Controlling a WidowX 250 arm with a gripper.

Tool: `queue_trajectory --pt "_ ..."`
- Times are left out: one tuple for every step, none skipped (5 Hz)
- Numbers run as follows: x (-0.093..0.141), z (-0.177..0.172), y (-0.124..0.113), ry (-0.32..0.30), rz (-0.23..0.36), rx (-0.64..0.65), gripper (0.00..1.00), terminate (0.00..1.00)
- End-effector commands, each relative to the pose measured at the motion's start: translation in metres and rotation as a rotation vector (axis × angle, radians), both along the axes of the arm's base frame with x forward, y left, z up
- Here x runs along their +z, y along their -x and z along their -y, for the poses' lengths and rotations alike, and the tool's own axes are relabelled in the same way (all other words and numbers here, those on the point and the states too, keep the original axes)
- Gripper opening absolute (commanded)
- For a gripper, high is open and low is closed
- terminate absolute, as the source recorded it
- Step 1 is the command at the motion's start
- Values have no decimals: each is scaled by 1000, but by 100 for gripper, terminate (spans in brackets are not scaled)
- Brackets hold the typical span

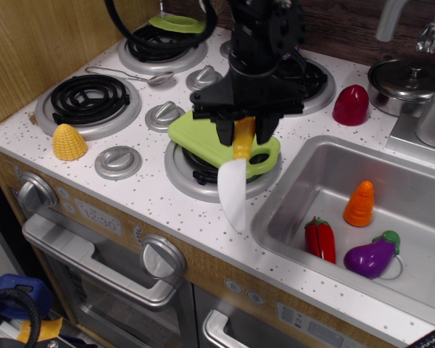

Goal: Put knife on cutting board

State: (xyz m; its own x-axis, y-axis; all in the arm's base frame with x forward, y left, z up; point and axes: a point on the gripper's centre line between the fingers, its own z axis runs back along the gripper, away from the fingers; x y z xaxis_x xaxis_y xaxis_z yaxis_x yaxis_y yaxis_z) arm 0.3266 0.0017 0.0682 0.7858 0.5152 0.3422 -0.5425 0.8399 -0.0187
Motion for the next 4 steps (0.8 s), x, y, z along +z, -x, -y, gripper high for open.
queue_trajectory --pt "10 -22 -23 -13 67 -50 0 0" --pt "4 -29 -31 -15 89 -76 0 0" --pt "-7 -39 -40 7 124 -126 0 0" --pt "-12 -45 -48 20 137 -157 0 0"
